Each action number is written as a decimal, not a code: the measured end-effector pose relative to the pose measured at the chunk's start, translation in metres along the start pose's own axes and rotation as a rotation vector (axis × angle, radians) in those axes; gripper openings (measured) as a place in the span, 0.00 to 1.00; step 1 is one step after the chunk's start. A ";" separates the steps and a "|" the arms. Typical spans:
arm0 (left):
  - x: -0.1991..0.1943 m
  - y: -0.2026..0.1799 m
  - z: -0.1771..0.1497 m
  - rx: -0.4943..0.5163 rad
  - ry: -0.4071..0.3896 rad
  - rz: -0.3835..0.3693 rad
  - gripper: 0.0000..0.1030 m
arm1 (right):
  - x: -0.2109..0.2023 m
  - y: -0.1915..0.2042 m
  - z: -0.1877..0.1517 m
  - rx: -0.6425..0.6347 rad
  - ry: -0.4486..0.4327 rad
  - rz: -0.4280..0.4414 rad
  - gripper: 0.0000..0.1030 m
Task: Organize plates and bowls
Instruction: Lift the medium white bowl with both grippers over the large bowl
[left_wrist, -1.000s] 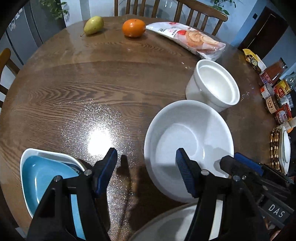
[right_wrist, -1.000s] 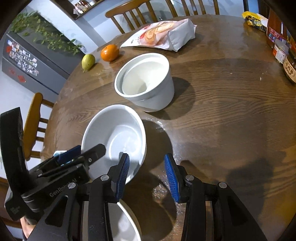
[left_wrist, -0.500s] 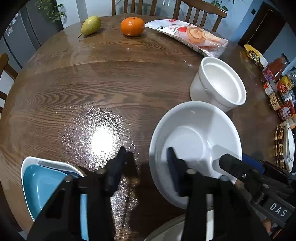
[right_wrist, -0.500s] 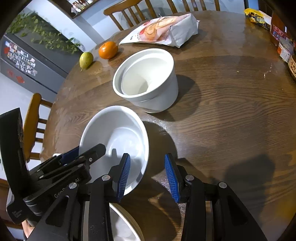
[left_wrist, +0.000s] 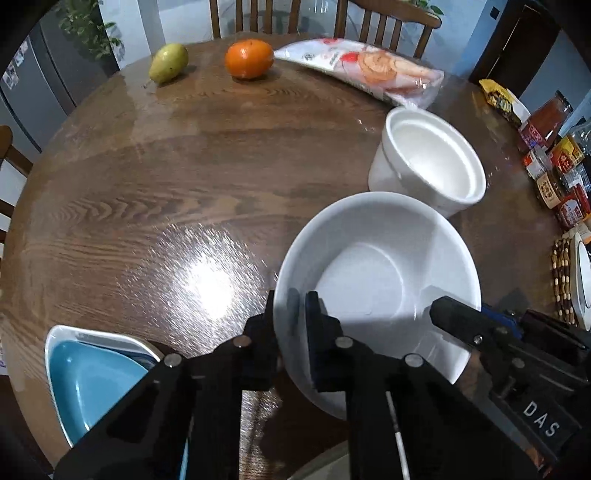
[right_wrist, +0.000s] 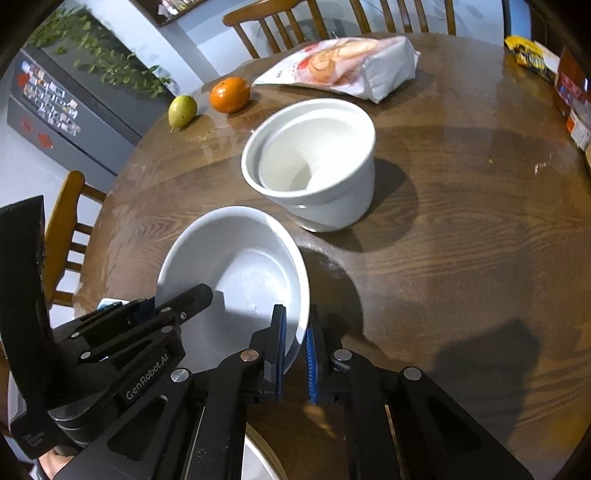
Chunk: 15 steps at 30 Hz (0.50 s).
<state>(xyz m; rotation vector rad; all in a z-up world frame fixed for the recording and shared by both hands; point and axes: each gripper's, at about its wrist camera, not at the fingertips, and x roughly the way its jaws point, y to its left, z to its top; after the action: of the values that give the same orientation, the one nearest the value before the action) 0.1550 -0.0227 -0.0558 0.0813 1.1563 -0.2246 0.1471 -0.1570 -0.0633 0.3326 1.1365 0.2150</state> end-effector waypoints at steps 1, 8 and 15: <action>-0.002 0.001 0.001 -0.004 -0.009 0.002 0.10 | -0.002 0.002 0.001 0.000 -0.009 0.008 0.10; -0.040 0.007 0.011 -0.019 -0.136 0.034 0.10 | -0.028 0.024 0.013 -0.053 -0.117 0.034 0.10; -0.078 0.004 0.003 0.002 -0.218 0.057 0.10 | -0.060 0.038 0.009 -0.074 -0.177 0.072 0.10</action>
<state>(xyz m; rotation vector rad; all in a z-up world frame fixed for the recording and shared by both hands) 0.1287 -0.0086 0.0167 0.0895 0.9360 -0.1792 0.1306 -0.1430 0.0055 0.3205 0.9408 0.2847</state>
